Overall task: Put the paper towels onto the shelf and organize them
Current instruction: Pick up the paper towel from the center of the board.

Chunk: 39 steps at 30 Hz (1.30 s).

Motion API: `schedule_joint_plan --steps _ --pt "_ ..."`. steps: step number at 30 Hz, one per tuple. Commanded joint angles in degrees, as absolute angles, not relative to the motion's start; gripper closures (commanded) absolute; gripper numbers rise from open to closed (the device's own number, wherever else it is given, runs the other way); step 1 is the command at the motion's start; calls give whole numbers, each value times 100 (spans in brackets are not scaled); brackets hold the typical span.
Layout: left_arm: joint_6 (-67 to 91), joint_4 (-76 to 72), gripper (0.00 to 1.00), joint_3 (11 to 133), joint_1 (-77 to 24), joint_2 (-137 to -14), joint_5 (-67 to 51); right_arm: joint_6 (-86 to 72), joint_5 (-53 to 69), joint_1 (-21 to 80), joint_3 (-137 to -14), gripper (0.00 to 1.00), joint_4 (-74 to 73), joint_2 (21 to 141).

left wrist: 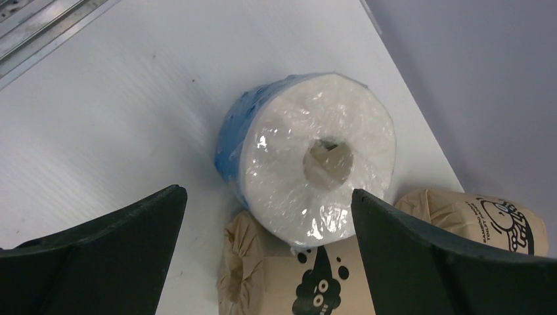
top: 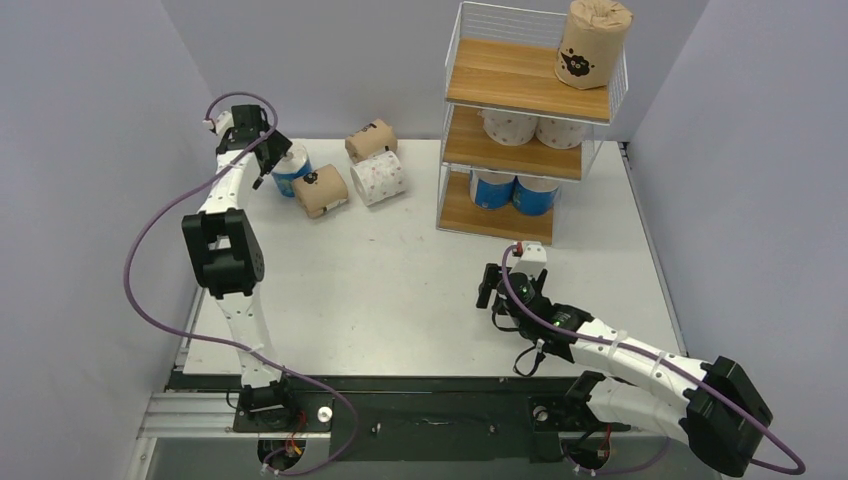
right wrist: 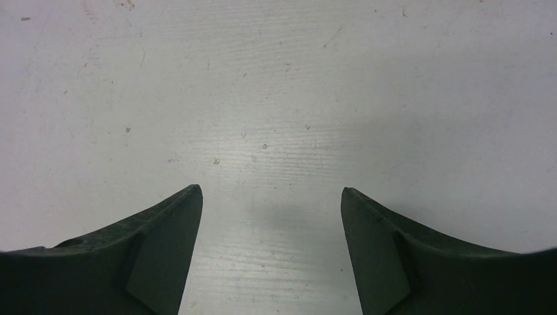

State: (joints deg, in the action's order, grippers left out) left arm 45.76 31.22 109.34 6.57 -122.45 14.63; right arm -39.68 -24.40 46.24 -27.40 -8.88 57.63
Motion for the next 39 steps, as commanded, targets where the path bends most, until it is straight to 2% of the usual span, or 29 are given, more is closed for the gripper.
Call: schedule_joint_plan --steps 1,5,13,14,21,29,39 --pt "4249 3563 4 12079 666 -12813 1190 -3886 -2450 4673 -2701 28 -703 5791" --pt "4171 3730 4 12395 648 -13128 1360 -3847 -2415 4675 -2784 29 -716 5925" --pt "4156 3645 1 12277 685 -13248 1656 -3856 -2400 4676 -2831 31 -614 6064" --pt "4152 3646 5 12311 685 -13303 1664 -3869 -2400 4671 -2854 31 -622 6106" --pt "4201 3651 15 12502 687 -13569 1611 -3929 -2509 4672 -2882 32 -691 6108" --pt "4226 3535 37 12358 691 -13608 1512 -4058 -2743 4674 -2811 33 -771 5924" --pt "4149 3099 74 11867 709 -12926 1336 -4282 -3121 4675 -2550 37 -799 5437"
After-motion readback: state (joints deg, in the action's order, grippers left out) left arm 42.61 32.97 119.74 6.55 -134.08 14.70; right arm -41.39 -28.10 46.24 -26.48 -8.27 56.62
